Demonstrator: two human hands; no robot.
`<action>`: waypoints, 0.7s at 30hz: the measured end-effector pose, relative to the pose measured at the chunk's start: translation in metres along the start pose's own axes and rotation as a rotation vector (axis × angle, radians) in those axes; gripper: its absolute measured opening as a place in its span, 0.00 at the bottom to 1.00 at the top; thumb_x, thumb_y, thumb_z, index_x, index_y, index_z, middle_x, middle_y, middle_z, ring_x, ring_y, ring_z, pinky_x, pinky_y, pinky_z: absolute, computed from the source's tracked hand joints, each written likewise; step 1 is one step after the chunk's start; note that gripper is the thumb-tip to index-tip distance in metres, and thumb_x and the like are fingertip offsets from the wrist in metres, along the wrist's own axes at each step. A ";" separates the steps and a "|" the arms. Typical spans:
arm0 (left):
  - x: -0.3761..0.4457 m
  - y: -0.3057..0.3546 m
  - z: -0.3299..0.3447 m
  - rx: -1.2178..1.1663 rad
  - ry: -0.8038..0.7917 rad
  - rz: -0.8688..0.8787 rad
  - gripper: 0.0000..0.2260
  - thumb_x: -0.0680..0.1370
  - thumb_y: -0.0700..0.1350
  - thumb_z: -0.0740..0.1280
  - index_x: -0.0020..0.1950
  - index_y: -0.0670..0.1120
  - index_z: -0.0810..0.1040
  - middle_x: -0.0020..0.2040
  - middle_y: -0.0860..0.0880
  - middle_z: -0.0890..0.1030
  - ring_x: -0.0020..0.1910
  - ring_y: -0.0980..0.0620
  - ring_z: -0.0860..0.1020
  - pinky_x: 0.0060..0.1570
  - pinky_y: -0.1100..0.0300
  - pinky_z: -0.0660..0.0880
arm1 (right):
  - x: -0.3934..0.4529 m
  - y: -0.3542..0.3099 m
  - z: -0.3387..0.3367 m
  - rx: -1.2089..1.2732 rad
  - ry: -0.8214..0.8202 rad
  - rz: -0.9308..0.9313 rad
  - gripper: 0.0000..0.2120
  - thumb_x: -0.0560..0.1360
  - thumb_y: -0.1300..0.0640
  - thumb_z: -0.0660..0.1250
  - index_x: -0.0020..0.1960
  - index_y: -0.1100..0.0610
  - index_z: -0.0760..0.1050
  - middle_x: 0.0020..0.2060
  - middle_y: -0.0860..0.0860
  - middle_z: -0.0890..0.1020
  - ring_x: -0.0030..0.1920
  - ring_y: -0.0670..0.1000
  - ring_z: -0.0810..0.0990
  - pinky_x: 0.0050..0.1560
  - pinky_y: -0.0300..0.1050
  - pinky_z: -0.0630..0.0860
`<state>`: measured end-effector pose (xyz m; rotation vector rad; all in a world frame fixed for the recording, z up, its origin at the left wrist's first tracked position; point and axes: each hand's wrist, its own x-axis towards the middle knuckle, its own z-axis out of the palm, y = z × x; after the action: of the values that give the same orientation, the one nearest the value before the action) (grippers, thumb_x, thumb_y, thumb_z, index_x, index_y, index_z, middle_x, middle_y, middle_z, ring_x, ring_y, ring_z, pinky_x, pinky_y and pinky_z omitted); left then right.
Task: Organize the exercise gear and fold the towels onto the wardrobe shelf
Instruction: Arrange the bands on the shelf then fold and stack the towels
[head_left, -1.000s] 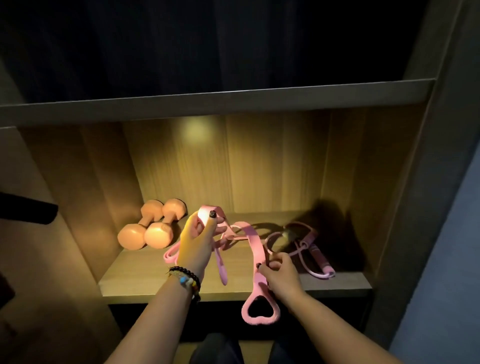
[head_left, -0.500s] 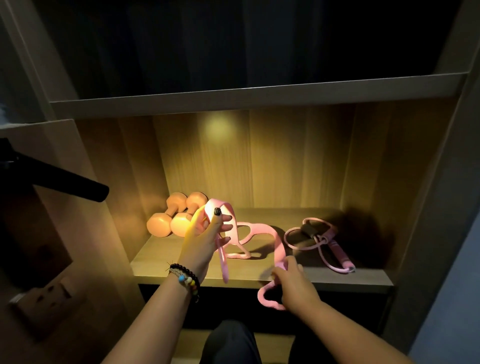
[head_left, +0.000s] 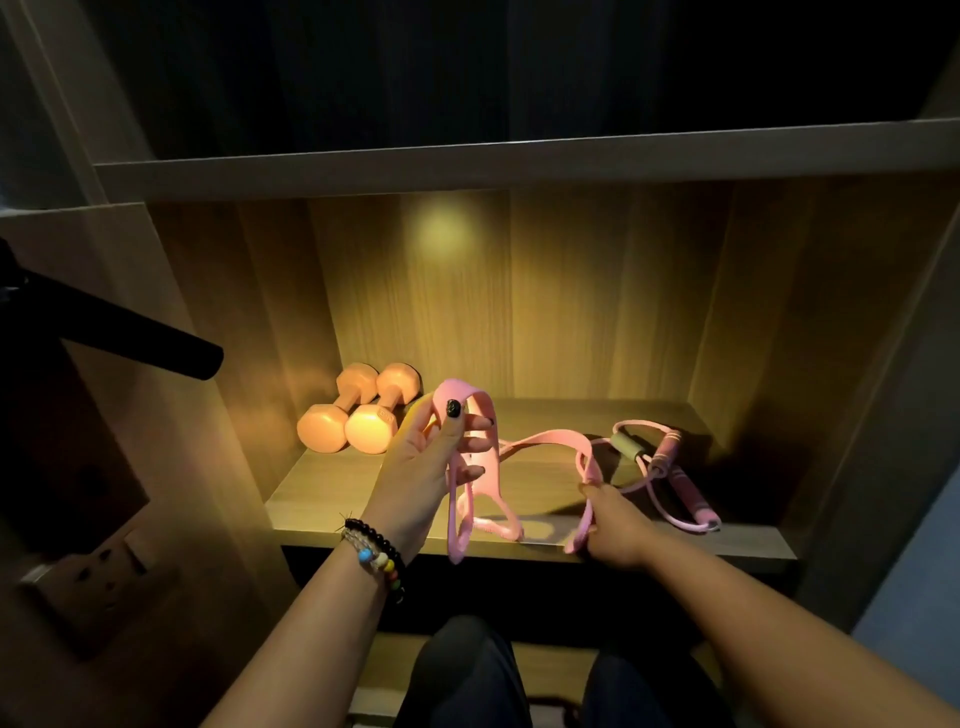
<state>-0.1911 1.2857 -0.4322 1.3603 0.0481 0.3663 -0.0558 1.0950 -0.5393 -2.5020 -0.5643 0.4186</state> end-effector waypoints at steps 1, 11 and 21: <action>0.000 0.002 0.001 -0.012 -0.010 -0.002 0.17 0.72 0.53 0.65 0.59 0.50 0.76 0.44 0.49 0.84 0.43 0.52 0.80 0.41 0.58 0.76 | 0.000 0.002 0.002 0.012 -0.017 0.010 0.34 0.69 0.57 0.74 0.71 0.61 0.65 0.58 0.55 0.76 0.58 0.52 0.76 0.64 0.46 0.70; -0.011 -0.004 0.016 0.015 -0.067 0.034 0.16 0.73 0.53 0.63 0.59 0.50 0.76 0.46 0.49 0.84 0.42 0.54 0.80 0.38 0.62 0.77 | -0.011 0.011 -0.032 -0.071 0.170 0.104 0.26 0.78 0.60 0.61 0.75 0.53 0.59 0.63 0.54 0.76 0.65 0.55 0.73 0.68 0.54 0.68; -0.024 -0.026 0.033 -0.017 -0.087 -0.019 0.16 0.72 0.51 0.64 0.58 0.50 0.77 0.46 0.45 0.83 0.46 0.49 0.80 0.42 0.57 0.77 | -0.047 0.007 -0.033 -0.163 -0.009 -0.036 0.38 0.72 0.62 0.69 0.77 0.50 0.55 0.77 0.52 0.53 0.78 0.56 0.46 0.75 0.57 0.52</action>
<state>-0.2001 1.2438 -0.4544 1.3569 -0.0141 0.2913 -0.0814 1.0532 -0.5085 -2.6409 -0.6706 0.3846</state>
